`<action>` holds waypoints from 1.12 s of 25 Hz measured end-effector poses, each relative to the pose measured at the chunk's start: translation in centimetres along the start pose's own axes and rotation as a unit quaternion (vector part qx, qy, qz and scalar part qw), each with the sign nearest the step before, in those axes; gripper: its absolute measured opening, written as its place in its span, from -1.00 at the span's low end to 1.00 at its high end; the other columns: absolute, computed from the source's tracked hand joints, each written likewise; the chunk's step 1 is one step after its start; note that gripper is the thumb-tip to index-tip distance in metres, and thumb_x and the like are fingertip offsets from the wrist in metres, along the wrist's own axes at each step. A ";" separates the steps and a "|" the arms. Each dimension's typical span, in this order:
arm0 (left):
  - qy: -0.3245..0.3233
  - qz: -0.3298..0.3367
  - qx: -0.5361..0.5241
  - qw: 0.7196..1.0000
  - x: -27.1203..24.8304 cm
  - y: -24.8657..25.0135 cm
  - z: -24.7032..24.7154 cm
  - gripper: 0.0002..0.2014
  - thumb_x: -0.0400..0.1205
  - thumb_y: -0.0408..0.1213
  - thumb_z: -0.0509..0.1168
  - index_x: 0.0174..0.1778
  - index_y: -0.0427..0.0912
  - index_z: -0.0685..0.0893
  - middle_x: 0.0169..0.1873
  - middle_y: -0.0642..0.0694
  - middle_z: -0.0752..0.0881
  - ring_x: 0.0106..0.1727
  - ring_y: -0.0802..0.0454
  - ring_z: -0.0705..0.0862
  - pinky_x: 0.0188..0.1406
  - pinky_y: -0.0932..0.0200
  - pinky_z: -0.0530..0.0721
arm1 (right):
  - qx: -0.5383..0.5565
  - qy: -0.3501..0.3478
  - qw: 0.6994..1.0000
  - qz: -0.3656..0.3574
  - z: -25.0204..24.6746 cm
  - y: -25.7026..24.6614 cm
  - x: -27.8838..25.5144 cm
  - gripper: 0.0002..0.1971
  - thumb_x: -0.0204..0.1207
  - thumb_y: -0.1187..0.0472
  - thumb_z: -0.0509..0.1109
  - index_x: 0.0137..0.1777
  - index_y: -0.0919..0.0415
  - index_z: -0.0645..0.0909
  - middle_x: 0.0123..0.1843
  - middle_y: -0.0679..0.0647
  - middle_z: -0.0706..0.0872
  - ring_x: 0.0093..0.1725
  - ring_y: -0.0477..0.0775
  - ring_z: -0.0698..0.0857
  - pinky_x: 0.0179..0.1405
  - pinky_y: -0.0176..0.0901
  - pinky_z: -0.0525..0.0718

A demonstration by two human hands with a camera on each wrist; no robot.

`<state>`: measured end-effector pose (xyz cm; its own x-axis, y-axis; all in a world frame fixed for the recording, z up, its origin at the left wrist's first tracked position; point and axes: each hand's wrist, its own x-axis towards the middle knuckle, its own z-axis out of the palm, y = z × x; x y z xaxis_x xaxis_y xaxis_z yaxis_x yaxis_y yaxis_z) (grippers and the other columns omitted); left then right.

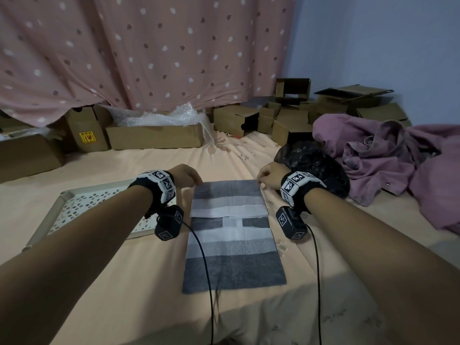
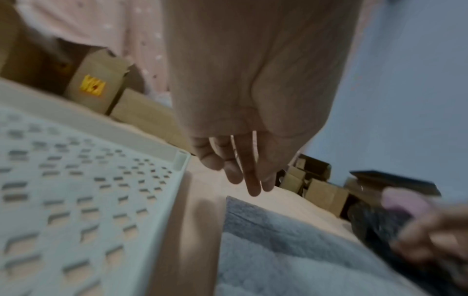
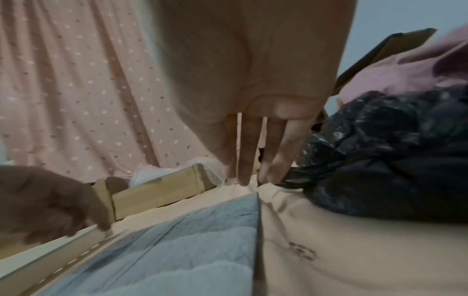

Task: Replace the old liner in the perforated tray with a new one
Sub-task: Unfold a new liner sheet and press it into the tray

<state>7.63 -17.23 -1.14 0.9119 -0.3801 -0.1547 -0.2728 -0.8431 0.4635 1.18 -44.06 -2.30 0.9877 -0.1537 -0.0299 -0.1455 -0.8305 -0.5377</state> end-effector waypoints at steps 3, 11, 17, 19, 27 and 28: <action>0.000 0.041 0.160 0.986 0.6 1.1 1.4 -0.62 0.63 -0.21 0.27 0.38 -0.19 0.58 0.35 -0.16 0.63 0.33 -0.14 0.62 0.30 0.04 0.57 | -0.090 -0.026 0.994 -0.059 0.8 -1.7 0.4 -0.66 0.54 0.12 0.33 0.29 0.11 0.66 0.33 0.09 0.71 0.32 0.14 0.65 0.32 -0.06 0.62; -0.111 0.053 0.272 0.954 2.4 3.9 4.4 -0.62 0.71 -0.31 0.11 0.43 -0.34 0.49 0.38 -0.29 0.60 0.37 -0.23 0.59 0.32 0.00 0.51 | -0.173 -0.142 0.969 -0.103 6.3 -5.2 2.8 -0.61 0.59 0.20 0.21 0.42 0.19 0.51 0.38 0.21 0.64 0.29 0.28 0.63 0.26 0.01 0.59; -0.146 0.024 0.276 0.950 3.5 3.3 2.6 -0.57 0.67 -0.37 0.13 0.50 -0.26 0.48 0.46 -0.18 0.54 0.45 -0.18 0.53 0.47 -0.04 0.49 | -0.157 -0.166 0.971 -0.072 5.3 -3.0 3.3 -0.57 0.58 0.22 0.25 0.47 0.15 0.52 0.48 0.13 0.58 0.42 0.19 0.57 0.44 0.01 0.52; -0.155 0.020 0.282 0.947 3.7 2.6 2.1 -0.58 0.68 -0.36 0.12 0.49 -0.25 0.49 0.46 -0.16 0.55 0.46 -0.16 0.52 0.50 -0.03 0.46 | -0.131 -0.165 0.976 -0.047 4.5 -1.7 2.9 -0.53 0.56 0.33 0.25 0.49 0.16 0.51 0.51 0.10 0.56 0.47 0.13 0.55 0.45 -0.17 0.48; -0.137 -0.005 0.285 0.949 3.7 1.2 2.3 -0.78 0.64 -0.40 0.16 0.16 -0.26 0.60 0.19 -0.17 0.61 0.17 -0.09 0.57 0.22 0.05 0.52 | -0.143 -0.119 0.982 -0.022 3.4 1.7 1.6 -0.57 0.56 0.28 0.25 0.43 0.14 0.58 0.48 0.11 0.59 0.41 0.14 0.58 0.43 -0.16 0.51; -0.130 -0.009 0.286 0.949 3.6 1.1 2.4 -0.78 0.63 -0.40 0.16 0.16 -0.26 0.60 0.18 -0.18 0.61 0.13 -0.08 0.56 0.20 0.05 0.54 | -0.146 -0.124 0.981 -0.024 3.3 1.9 1.4 -0.56 0.57 0.28 0.24 0.46 0.14 0.57 0.50 0.12 0.57 0.43 0.14 0.56 0.41 -0.19 0.48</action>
<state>9.87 -20.44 -3.24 0.8319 -0.3822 -0.4024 -0.4478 -0.8906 -0.0800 2.44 -44.08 -6.11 0.9724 -0.0055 -0.2333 -0.0726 -0.9573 -0.2800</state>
